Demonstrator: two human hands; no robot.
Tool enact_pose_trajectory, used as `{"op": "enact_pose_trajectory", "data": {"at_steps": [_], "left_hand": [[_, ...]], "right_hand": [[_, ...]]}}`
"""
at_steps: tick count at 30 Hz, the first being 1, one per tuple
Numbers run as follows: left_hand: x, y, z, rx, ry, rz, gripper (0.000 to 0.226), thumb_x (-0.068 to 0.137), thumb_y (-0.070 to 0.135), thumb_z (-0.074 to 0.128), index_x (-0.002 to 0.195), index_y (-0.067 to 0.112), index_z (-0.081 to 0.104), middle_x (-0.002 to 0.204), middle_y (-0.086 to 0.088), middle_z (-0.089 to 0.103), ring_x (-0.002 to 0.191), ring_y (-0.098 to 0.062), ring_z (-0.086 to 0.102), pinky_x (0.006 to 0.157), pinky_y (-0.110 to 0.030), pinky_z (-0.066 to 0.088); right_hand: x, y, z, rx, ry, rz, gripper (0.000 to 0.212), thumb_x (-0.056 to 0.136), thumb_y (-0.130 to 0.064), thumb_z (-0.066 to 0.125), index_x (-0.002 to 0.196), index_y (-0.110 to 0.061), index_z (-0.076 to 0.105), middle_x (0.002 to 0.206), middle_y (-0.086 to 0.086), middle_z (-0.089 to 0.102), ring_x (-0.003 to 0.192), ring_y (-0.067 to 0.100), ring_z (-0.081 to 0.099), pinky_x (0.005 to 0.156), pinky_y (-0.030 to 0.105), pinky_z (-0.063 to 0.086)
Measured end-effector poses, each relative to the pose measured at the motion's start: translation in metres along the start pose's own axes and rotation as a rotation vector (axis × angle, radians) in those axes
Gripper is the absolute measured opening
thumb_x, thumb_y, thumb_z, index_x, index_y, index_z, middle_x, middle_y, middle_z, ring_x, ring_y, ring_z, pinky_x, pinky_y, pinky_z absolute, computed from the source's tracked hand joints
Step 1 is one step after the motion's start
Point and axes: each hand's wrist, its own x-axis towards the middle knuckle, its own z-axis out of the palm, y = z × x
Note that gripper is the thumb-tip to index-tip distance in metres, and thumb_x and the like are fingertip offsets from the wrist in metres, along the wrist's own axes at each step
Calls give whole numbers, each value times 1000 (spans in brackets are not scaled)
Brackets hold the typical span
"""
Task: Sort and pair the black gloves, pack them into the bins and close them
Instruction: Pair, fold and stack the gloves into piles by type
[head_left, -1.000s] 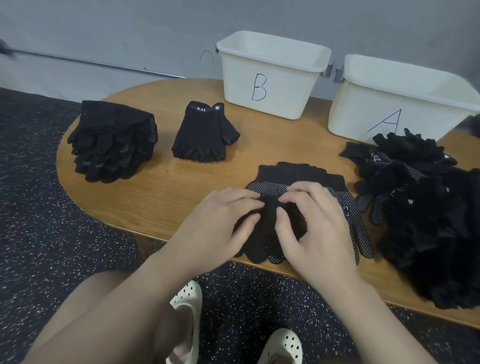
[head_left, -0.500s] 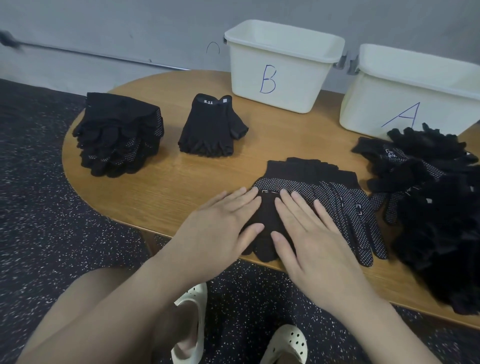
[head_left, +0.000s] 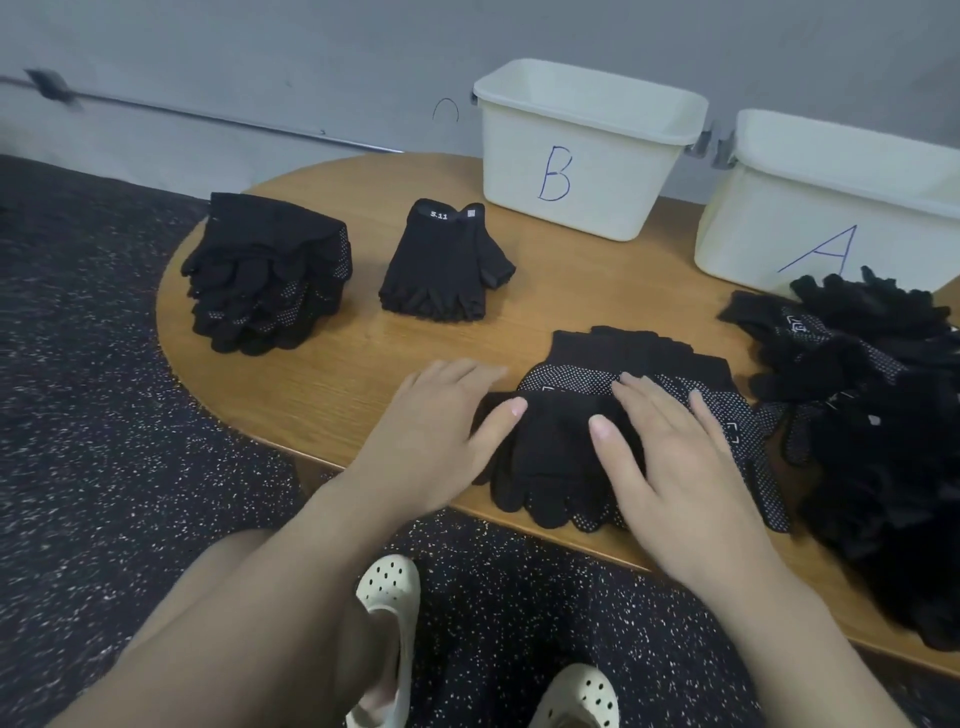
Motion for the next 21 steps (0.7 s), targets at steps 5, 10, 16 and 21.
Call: {"op": "enact_pose_trajectory", "data": {"at_steps": [5,10,16,21], "left_hand": [[20,-3,-4,105,-92,30,66,89,71,44,139,28,55,126,11,49,126,-13,40,111,-36,19],[28,-2,-9,-7,-116,-3,36,84,69,58,96,35,55,100,18,49,103,-7,40,104,-36,27],[20,4,-8,-346,-22,-98,26,82,41,84,82,32,59,90,13,66,99,-6,57,89,-34,43],[16,4,-16,-704,-2,-110,22,87,19,82,88,16,60,86,-3,78,89,-25,75,87,-48,60]], "right_hand": [[24,3,-5,49,-15,-83,48,100,-43,53,142,-20,58,145,-3,59,145,11,42,128,36,13],[39,5,-8,83,-116,-108,49,94,-41,69,140,-29,59,140,-12,60,143,5,42,129,36,7],[49,10,-16,72,-133,-110,47,85,-42,75,131,-38,64,103,-25,56,115,0,47,128,37,-3],[54,8,-24,310,-239,-72,5,84,-36,78,85,-41,78,91,-15,65,93,3,60,86,26,45]]}}
